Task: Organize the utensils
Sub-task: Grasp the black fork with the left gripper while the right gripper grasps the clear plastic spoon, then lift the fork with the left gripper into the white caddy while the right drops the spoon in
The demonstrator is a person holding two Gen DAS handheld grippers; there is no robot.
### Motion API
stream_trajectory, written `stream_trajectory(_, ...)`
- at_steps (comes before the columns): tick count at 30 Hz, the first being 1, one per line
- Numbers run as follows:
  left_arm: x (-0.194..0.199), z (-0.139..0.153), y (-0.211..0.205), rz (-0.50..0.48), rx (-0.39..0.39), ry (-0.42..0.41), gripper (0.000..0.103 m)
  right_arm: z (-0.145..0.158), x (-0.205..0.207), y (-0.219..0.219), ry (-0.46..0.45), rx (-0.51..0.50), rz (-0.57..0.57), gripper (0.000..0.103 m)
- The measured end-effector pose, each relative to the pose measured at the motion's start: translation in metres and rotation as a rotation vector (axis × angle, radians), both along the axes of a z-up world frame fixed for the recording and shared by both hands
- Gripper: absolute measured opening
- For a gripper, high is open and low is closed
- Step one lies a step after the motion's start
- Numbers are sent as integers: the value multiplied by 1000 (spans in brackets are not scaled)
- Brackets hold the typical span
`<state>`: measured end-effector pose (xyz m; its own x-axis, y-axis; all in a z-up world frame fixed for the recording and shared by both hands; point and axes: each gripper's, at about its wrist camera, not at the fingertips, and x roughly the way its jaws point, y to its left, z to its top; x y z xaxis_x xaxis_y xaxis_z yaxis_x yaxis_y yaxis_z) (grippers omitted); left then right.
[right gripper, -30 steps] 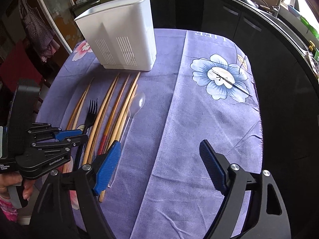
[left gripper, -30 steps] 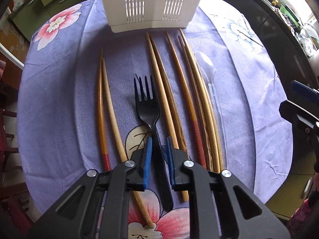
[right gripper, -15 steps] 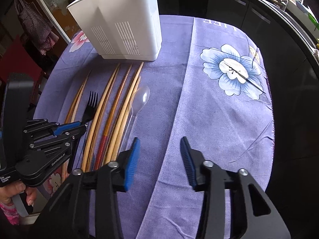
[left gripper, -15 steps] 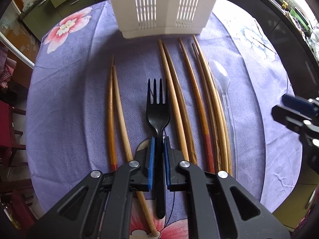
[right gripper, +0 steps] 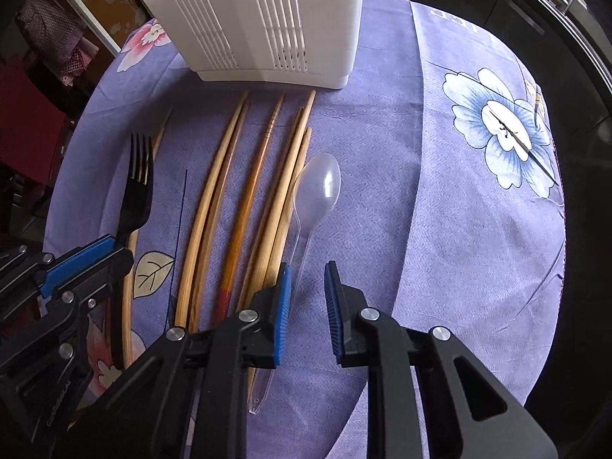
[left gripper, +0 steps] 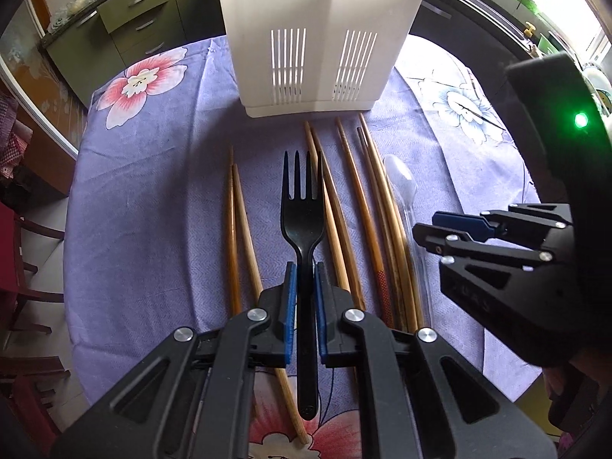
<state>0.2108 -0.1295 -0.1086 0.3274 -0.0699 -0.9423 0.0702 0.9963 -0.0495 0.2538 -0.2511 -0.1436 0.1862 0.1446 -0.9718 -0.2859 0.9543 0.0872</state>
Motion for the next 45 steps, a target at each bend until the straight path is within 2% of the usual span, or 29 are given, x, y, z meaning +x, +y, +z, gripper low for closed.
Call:
stream_trajectory(10,-2,1,12,-3,-17,-13,9,-9,14,20,12,-28,-21,18)
stream_trajectory(14,-2,1,16,-4,-23,-14,9,-12,16,27,-10,-39,-14,10)
stream_trajectory(17,-3,5,16,-8,-33,-23,9,-10,16,32,-32,-18,-7,9)
stream_trajectory(20,-4,14,16,-16,-45,-44,9,6,12,22,-74,53,-15,9)
stream_trajectory(24,-2,40,17,-28,-86,-90,9,55,2,3,-202,177,-26,9)
stream_trajectory(28,6,89,16,-45,-135,-202,9,119,-8,-15,-391,317,-24,9)
stream_trajectory(31,19,126,18,-36,-150,-298,9,164,-9,-28,-544,375,-23,9)
stream_trajectory(34,39,158,19,-24,-164,-404,9,200,4,-45,-657,434,-42,10)
stream_trajectory(37,62,180,19,-11,-185,-505,9,218,27,-43,-742,473,-76,9)
stream_trajectory(40,86,194,17,14,-173,-615,9,226,54,-35,-808,482,-103,9)
stream_trajectory(45,119,194,20,62,-162,-730,9,224,92,-13,-905,413,-123,9)
